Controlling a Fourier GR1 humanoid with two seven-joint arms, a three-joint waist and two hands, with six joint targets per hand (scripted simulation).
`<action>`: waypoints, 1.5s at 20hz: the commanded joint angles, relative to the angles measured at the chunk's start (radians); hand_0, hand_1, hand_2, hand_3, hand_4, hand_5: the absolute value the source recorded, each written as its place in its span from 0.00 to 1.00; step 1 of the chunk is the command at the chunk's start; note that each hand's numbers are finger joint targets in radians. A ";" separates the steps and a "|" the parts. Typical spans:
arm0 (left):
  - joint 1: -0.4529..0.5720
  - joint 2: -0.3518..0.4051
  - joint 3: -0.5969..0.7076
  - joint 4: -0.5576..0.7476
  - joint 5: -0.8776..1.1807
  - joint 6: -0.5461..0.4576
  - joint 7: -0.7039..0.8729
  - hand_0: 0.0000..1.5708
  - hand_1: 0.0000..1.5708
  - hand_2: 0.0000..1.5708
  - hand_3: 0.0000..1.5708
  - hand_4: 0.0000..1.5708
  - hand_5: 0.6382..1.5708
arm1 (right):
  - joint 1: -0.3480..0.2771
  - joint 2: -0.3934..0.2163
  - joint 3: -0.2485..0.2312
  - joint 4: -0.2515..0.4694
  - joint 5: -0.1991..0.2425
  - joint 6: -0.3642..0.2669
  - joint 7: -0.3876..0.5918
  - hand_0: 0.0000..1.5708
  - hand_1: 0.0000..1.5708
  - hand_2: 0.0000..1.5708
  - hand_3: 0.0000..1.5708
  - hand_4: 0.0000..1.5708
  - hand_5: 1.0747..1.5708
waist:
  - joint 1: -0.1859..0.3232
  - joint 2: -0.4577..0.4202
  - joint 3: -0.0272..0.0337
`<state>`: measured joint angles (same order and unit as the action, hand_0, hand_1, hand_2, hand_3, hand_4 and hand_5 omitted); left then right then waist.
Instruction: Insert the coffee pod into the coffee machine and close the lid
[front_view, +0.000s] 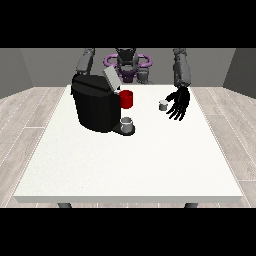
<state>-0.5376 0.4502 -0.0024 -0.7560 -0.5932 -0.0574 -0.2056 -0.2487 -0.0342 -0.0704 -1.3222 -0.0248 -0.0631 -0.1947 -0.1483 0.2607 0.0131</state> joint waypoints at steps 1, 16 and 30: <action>0.000 -0.081 -0.050 0.038 -0.046 0.017 0.026 0.75 0.75 0.77 0.69 0.00 1.00 | -0.007 -0.011 -0.008 0.009 -0.023 0.026 0.020 0.00 0.00 0.00 0.00 0.25 1.00 | -0.030 -0.015 -0.0132; 0.003 -0.140 -0.072 0.043 -0.112 0.026 -0.013 0.85 0.85 0.89 0.84 0.39 1.00 | 0.043 -0.031 -0.037 0.120 -0.025 0.039 -0.067 0.00 0.00 0.00 0.00 0.26 1.00 | 0.017 -0.105 -0.0131; -0.073 -0.167 -0.014 -0.001 -0.061 -0.086 -0.036 0.96 0.96 0.91 0.83 0.36 1.00 | 0.069 -0.023 -0.068 0.272 -0.044 0.039 -0.169 0.00 0.00 0.00 0.00 0.18 1.00 | 0.068 -0.178 -0.0128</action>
<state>-0.5886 0.2804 -0.0240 -0.7339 -0.6619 -0.0883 -0.2570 -0.2061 -0.0581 -0.1383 -1.1012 -0.0710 -0.0380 -0.2986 -0.0918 0.1084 0.0004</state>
